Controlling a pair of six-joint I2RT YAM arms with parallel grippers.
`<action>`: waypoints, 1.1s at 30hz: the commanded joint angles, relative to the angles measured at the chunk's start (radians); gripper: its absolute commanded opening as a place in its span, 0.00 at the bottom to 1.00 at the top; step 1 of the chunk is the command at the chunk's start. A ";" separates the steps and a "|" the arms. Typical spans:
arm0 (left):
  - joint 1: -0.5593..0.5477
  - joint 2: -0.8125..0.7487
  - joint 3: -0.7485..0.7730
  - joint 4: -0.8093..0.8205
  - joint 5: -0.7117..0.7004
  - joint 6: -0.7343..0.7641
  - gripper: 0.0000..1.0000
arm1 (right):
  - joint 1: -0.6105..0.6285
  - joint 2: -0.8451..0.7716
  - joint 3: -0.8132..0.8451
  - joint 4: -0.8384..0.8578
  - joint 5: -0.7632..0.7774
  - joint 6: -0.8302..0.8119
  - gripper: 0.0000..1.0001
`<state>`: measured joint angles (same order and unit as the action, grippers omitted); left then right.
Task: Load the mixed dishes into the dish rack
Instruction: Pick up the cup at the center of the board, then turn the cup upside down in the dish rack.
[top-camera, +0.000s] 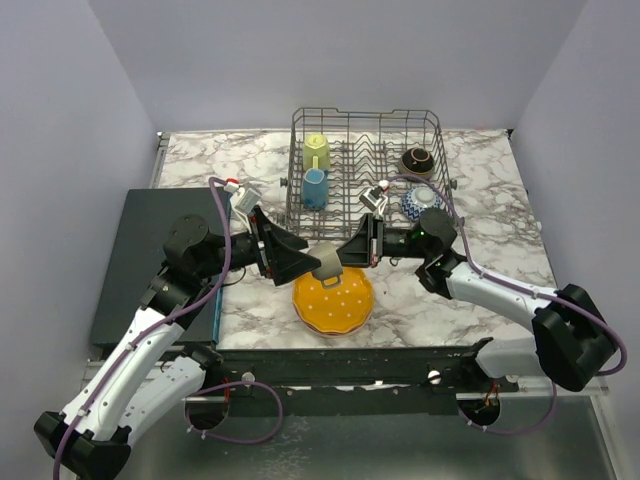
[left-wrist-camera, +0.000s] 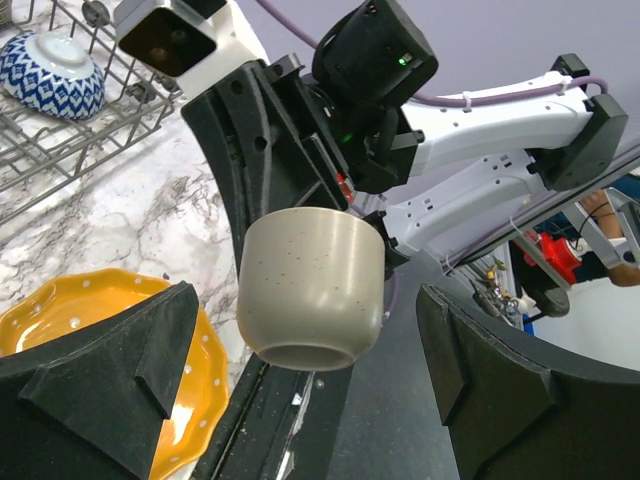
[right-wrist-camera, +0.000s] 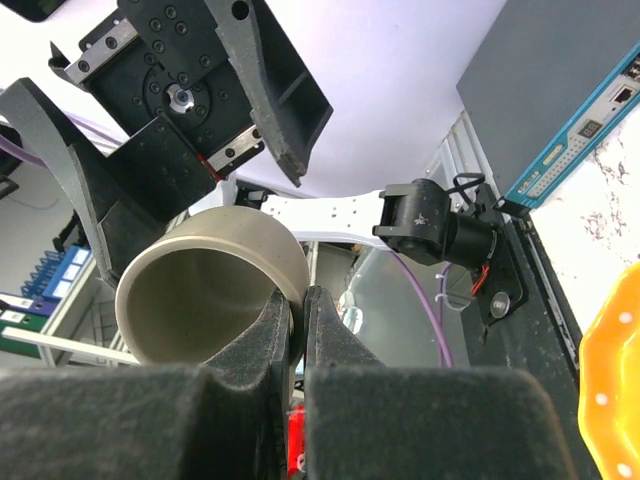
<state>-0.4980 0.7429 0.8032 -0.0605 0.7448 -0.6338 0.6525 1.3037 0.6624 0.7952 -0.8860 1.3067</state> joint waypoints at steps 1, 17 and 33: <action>-0.002 -0.008 0.024 0.056 0.054 -0.010 0.99 | -0.004 0.018 0.019 0.080 -0.008 0.074 0.01; -0.002 -0.017 0.021 0.055 0.059 0.035 0.99 | 0.022 0.063 0.041 0.111 0.082 0.209 0.01; -0.002 -0.024 0.007 0.056 0.075 0.091 0.90 | 0.031 0.046 0.020 0.077 0.169 0.291 0.01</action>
<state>-0.4927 0.7311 0.8040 -0.0254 0.7700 -0.5724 0.6792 1.3651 0.6701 0.8597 -0.7948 1.5555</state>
